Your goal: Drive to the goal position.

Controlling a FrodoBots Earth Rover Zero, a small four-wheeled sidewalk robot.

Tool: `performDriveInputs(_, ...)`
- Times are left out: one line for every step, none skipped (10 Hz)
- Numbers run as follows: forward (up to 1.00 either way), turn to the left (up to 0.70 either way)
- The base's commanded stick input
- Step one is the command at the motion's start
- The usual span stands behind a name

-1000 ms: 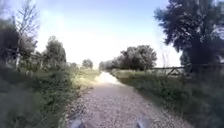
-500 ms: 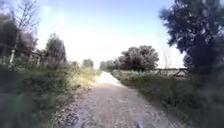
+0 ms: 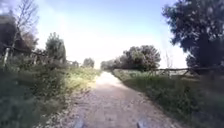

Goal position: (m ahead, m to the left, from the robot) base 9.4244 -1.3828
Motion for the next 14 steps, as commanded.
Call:
performDriveInputs(0.7, 0.0)
performDriveInputs(0.7, 0.0)
performDriveInputs(0.7, 0.0)
performDriveInputs(0.7, 0.0)
performDriveInputs(0.7, 0.0)
performDriveInputs(0.7, 0.0)
performDriveInputs(0.7, 0.0)
performDriveInputs(0.7, 0.0)
performDriveInputs(0.7, 0.0)
performDriveInputs(0.7, 0.0)
performDriveInputs(0.7, 0.0)
performDriveInputs(0.7, 0.0)
performDriveInputs(0.7, 0.0)
performDriveInputs(0.7, 0.0)
